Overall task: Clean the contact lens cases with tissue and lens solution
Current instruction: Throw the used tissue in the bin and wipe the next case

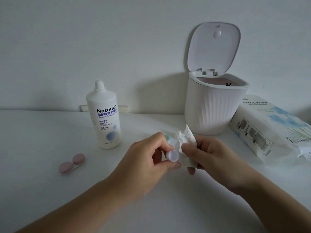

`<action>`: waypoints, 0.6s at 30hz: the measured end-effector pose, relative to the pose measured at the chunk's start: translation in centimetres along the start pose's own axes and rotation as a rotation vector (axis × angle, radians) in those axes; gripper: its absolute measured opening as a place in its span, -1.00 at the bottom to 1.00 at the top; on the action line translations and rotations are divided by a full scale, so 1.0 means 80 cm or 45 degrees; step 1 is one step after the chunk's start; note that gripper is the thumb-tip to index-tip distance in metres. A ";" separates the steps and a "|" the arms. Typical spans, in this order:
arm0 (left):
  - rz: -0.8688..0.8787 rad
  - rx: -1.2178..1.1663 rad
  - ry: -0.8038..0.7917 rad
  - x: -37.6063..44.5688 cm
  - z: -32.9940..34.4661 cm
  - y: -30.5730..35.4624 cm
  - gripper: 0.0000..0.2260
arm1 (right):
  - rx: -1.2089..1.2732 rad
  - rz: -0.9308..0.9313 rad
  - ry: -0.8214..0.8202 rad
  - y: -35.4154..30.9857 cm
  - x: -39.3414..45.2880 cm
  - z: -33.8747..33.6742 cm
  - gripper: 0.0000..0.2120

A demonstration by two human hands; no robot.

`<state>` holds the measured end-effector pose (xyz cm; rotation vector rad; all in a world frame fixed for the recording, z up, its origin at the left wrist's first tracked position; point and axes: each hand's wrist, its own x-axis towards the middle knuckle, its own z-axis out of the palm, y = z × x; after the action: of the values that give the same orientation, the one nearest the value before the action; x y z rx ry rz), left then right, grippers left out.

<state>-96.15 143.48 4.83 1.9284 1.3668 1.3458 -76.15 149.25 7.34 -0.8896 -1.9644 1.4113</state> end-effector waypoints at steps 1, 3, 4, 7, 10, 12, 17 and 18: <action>-0.007 -0.014 -0.010 0.000 -0.001 -0.001 -0.75 | -0.018 0.004 0.001 0.001 0.000 -0.001 -0.75; -0.010 -0.046 -0.042 0.001 -0.005 -0.005 -0.76 | -0.083 0.020 -0.014 0.003 -0.001 -0.003 -0.73; -0.005 -0.042 -0.054 0.002 -0.008 -0.007 -0.77 | -0.103 0.033 -0.042 0.004 -0.002 -0.003 -0.70; 0.014 0.029 -0.114 0.006 -0.015 -0.008 -0.78 | -0.100 0.087 -0.172 0.003 -0.003 -0.002 -0.67; 0.005 0.030 -0.146 0.008 -0.015 -0.008 -0.75 | -0.107 0.103 -0.190 0.003 -0.004 0.000 -0.67; 0.017 0.001 -0.099 0.008 -0.014 -0.005 -0.77 | -0.088 0.084 -0.140 0.003 -0.003 -0.001 -0.68; 0.108 0.014 0.045 0.000 -0.005 0.003 -0.78 | -0.012 -0.004 0.023 -0.002 -0.004 0.002 -0.72; 0.115 0.031 0.065 -0.001 -0.003 0.006 -0.77 | 0.006 -0.016 0.048 -0.002 -0.004 0.003 -0.72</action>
<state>-96.13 143.18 5.25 2.0063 1.3405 1.4360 -76.20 148.80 7.43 -0.8942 -1.9344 1.3821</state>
